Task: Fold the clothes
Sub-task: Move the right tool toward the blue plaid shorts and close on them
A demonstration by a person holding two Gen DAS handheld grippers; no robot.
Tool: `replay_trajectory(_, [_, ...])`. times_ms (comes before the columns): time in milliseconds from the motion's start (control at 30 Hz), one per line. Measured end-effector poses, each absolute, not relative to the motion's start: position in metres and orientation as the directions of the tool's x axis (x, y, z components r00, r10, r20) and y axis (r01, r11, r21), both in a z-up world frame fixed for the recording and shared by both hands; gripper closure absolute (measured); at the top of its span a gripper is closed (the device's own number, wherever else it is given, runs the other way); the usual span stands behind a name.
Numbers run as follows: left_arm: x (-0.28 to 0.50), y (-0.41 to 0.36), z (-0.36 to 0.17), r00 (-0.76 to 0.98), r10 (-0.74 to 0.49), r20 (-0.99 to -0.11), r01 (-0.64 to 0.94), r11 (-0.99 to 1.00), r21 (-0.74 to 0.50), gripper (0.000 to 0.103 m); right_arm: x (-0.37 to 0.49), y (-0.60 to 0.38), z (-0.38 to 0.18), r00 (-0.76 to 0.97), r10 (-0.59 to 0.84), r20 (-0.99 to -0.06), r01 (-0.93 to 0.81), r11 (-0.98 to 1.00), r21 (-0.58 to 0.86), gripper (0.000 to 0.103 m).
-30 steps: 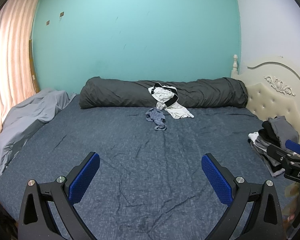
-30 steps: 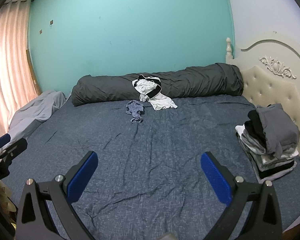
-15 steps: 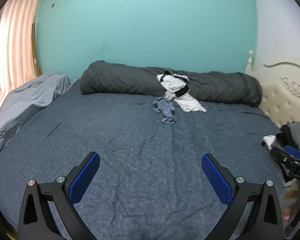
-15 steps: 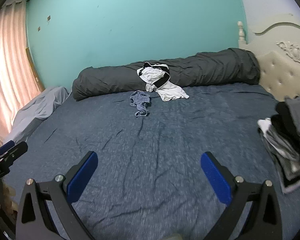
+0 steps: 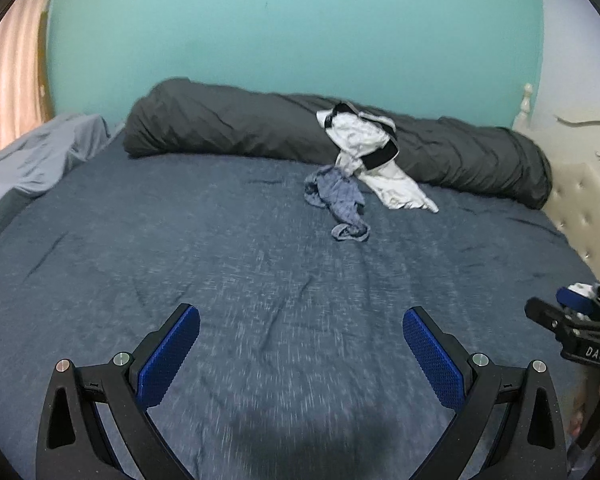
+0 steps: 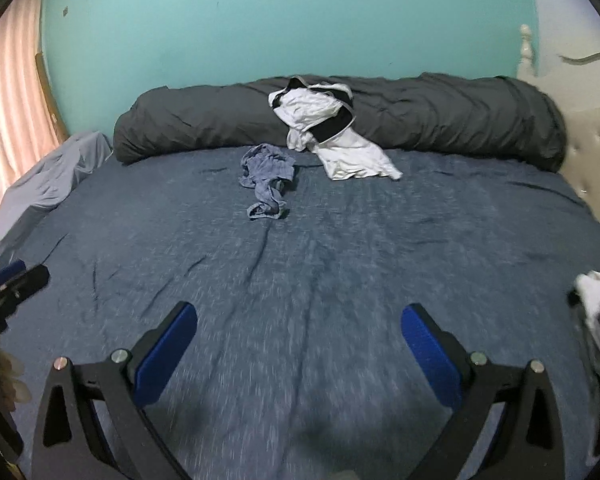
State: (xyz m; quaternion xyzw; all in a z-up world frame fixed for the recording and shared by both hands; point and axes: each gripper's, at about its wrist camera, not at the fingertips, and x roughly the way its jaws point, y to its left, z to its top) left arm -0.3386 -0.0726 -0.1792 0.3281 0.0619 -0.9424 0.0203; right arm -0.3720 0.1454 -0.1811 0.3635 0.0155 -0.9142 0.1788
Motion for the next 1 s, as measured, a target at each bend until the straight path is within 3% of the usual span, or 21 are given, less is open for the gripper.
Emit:
replay_trajectory(200, [-0.39,-0.085,-0.212,-0.756,0.009,-0.655,0.119,-0.981,-0.151,0.0,-0.438,0.118,-0.218,-0.627,-0.331,-0.706,0.359,-0.926,0.116,0.006])
replay_trajectory(333, [-0.414,-0.097,-0.223,-0.737,0.012,-0.676,0.146,-0.973,-0.176,0.0,-0.479,0.1,-0.234,-0.589,-0.353,-0.727,0.373,-0.917,0.143,0.018])
replay_trajectory(600, [-0.459,-0.123,-0.242,-0.705,0.031,-0.709,0.169,-0.963,-0.21,0.0,-0.555,0.058,-0.263,-0.533,-0.353,-0.769,0.36,-0.917,0.172,0.02])
replay_trajectory(900, [-0.482,-0.16,-0.279,-0.67,0.056,-0.74,0.22,-0.937,-0.27,0.0,-0.624,0.004,-0.294,-0.539,-0.29,-0.791,0.368,-0.926,0.088,0.02])
replay_trajectory(1000, [-0.479,-0.168,-0.286,-0.672,0.057,-0.738,0.237,-0.928,-0.288,0.0,-0.641,-0.012,-0.301,-0.537,-0.295,-0.791,0.377,-0.922,0.087,0.027])
